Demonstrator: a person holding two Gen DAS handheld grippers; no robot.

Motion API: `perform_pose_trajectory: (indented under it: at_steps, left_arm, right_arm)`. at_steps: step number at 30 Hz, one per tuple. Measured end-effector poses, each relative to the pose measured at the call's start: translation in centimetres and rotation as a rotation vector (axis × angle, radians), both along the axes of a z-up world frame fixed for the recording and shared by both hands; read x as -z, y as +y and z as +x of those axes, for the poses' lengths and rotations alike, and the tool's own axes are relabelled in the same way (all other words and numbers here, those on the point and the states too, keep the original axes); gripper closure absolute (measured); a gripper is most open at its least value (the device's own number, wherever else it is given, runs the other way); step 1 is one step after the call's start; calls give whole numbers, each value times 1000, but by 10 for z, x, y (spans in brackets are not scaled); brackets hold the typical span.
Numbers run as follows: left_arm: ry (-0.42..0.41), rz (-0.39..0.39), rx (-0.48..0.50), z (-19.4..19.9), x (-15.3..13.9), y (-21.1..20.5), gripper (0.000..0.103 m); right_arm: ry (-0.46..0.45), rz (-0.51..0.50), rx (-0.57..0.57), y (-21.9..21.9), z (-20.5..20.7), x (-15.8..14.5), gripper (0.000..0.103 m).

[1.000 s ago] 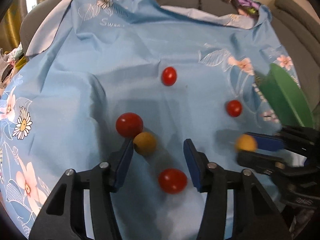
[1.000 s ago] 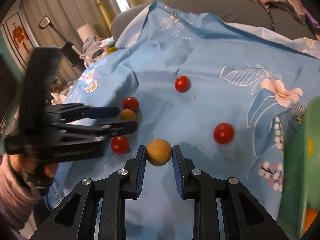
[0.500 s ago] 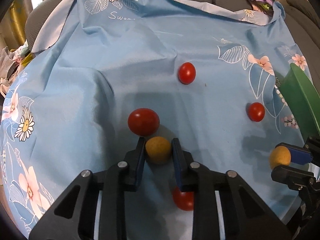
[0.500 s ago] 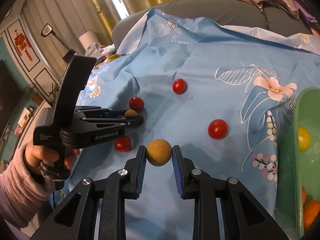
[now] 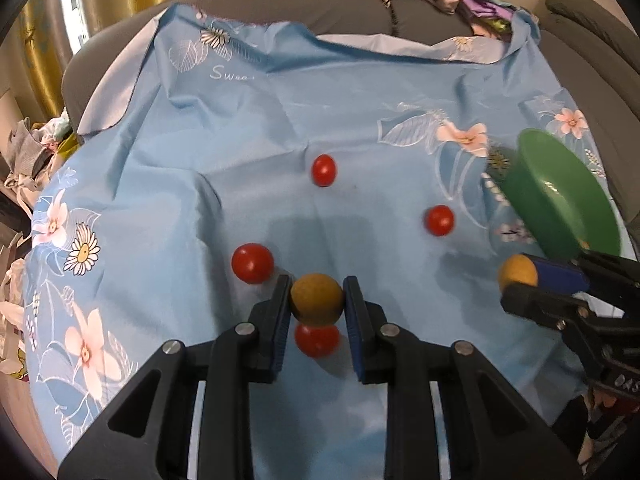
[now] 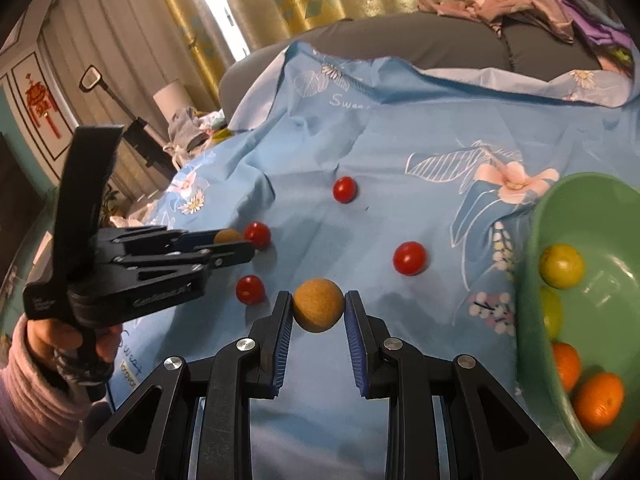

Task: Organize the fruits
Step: 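Carry both small yellow fruits toward the green bowl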

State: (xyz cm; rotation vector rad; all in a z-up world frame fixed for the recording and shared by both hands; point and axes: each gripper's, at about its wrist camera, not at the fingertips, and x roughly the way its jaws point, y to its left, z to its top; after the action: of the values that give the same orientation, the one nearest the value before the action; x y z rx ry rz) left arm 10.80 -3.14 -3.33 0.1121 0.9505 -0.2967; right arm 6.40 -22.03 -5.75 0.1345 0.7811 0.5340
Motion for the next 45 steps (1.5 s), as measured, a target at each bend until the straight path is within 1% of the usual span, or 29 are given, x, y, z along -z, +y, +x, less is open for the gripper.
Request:
perform_pose_trajectory:
  at_steps: [6, 13, 21, 33, 45]
  left_arm:
    - [-31, -3, 20, -25, -18, -10, 78]
    - [-59, 2, 56, -50, -33, -24, 78]
    - [-100, 15, 108, -68, -49, -44, 78]
    - [-141, 23, 196, -79, -64, -83, 78]
    - [-145, -10, 324, -73, -73, -142, 78]
  right_arm:
    - [-34, 11, 37, -15, -17, -14, 75]
    - [-67, 21, 69, -28, -33, -27, 75]
    - [-103, 34, 108, -45, -50, -39, 75]
    - [-145, 55, 186, -80, -66, -48, 75]
    - [-149, 75, 308, -126, -73, -43, 75]
